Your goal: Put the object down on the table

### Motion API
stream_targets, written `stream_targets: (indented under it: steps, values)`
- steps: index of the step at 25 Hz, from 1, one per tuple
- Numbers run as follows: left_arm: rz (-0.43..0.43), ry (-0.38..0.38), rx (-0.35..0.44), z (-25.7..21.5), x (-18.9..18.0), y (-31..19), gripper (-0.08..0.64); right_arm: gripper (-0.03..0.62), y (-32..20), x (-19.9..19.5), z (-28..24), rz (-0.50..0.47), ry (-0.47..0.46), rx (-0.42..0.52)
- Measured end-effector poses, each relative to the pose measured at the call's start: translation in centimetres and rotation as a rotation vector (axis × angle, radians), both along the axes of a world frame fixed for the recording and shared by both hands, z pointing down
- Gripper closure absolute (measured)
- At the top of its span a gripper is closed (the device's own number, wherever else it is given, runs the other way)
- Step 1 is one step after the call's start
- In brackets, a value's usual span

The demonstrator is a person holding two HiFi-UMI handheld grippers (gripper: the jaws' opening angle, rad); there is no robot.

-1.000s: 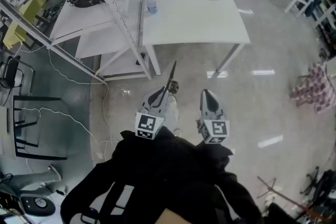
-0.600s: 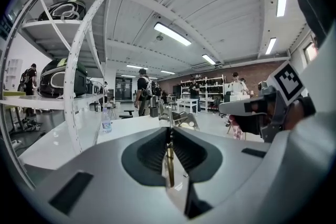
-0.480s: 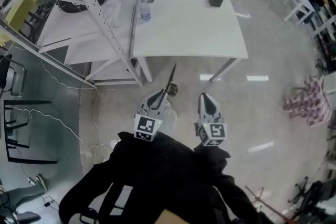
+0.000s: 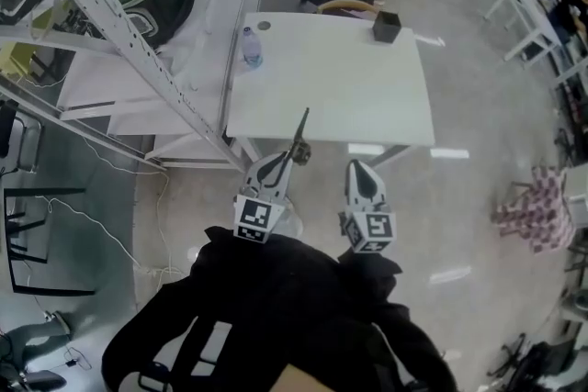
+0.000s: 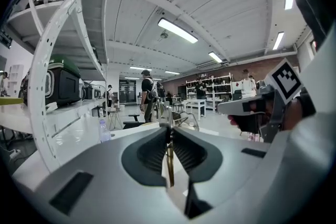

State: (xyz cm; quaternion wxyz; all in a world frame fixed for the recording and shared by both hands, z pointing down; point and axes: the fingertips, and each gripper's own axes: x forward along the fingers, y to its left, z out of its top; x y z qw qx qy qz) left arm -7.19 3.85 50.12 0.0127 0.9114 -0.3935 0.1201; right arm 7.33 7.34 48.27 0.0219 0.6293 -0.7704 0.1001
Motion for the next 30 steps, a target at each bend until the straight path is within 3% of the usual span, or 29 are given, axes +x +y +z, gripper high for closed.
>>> stream_targets:
  steps: [14, 23, 30]
  values:
    - [-0.014, -0.011, 0.003, -0.1, 2.6, -14.3, 0.528, 0.590, -14.2, 2.5, 0.1, -0.015, 0.023, -0.027]
    - [-0.034, 0.009, -0.028, 0.7, 2.9, -18.9, 0.528, 0.590, -18.9, 3.6, 1.5, 0.000, 0.024, -0.052]
    - [-0.037, -0.053, -0.039, 2.0, 3.5, -20.9, 0.528, 0.589, -20.9, 5.2, 2.7, 0.015, 0.024, -0.080]
